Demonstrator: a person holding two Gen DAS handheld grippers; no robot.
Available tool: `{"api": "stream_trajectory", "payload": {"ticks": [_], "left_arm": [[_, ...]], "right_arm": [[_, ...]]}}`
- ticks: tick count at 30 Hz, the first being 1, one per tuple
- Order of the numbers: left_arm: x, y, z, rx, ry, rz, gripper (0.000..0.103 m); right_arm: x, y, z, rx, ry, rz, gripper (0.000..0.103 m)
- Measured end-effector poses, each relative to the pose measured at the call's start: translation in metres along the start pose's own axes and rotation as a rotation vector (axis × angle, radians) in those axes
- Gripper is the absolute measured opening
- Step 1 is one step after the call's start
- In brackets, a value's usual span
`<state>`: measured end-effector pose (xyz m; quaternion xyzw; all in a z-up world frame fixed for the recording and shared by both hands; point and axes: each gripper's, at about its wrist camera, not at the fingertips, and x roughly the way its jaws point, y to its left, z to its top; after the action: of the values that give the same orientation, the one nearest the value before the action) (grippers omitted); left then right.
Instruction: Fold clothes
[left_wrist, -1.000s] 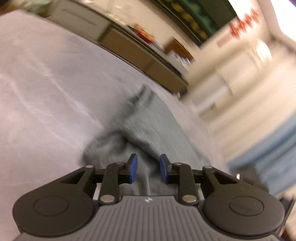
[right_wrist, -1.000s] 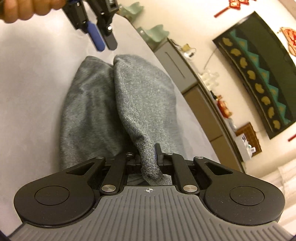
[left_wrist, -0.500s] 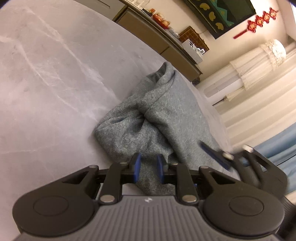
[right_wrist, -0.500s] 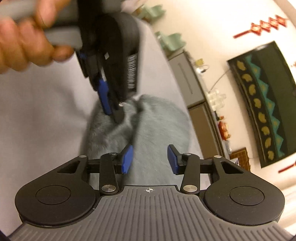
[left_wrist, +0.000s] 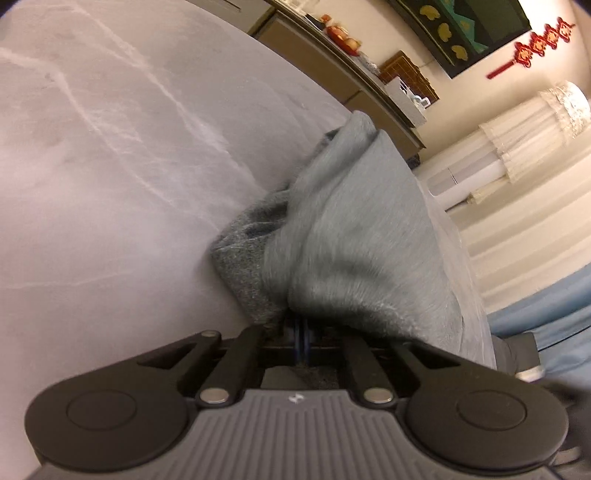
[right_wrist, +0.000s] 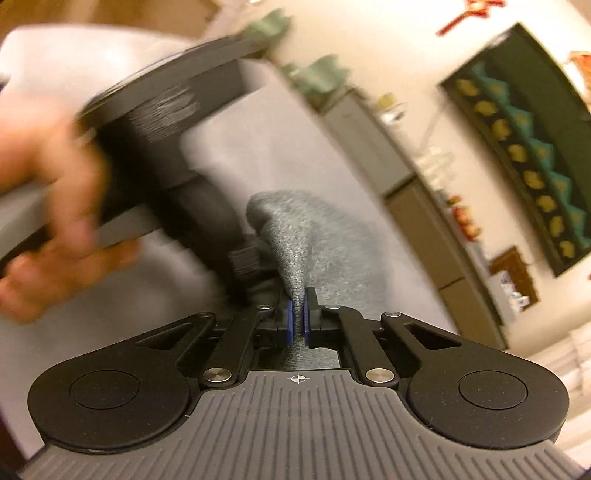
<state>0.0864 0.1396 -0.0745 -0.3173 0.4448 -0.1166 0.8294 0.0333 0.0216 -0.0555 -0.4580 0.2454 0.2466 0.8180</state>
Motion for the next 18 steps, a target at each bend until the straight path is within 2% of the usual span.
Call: {"api": "stream_trajectory", "payload": {"ticks": [2, 6, 7, 8, 9, 10, 12, 15, 17, 18], "left_arm": [[-0.012, 0.005, 0.001, -0.02, -0.026, -0.002, 0.005], [-0.033, 0.017, 0.01, -0.079, -0.082, -0.031, 0.01], [-0.038, 0.019, 0.012, -0.093, -0.088, -0.05, 0.011], [-0.042, 0.021, 0.013, -0.103, -0.089, -0.07, 0.014], [-0.043, 0.022, 0.013, -0.109, -0.087, -0.088, 0.017], [-0.045, 0.021, 0.013, -0.113, -0.085, -0.104, 0.017], [-0.045, 0.016, 0.013, -0.11, -0.082, -0.129, 0.02], [-0.043, 0.009, 0.014, -0.098, -0.086, -0.135, 0.023], [-0.042, 0.007, 0.014, -0.09, -0.086, -0.132, 0.026], [-0.04, 0.006, 0.013, -0.091, -0.084, -0.13, 0.027]], "right_arm": [[0.017, 0.014, -0.011, -0.004, 0.039, -0.016, 0.005], [0.031, 0.023, -0.027, -0.032, 0.034, -0.068, 0.006], [0.03, 0.024, -0.03, -0.051, 0.03, -0.088, 0.01], [0.029, 0.025, -0.032, -0.069, 0.027, -0.108, 0.03], [0.024, 0.025, -0.037, -0.078, 0.021, -0.134, 0.044], [0.017, 0.024, -0.045, -0.078, -0.001, -0.171, 0.063], [0.006, 0.018, -0.062, -0.057, -0.005, -0.22, 0.063], [-0.007, 0.015, -0.089, 0.016, 0.021, -0.226, 0.058], [-0.009, 0.013, -0.1, 0.041, 0.041, -0.228, 0.042], [-0.007, 0.011, -0.103, 0.049, 0.05, -0.226, 0.038]]}}
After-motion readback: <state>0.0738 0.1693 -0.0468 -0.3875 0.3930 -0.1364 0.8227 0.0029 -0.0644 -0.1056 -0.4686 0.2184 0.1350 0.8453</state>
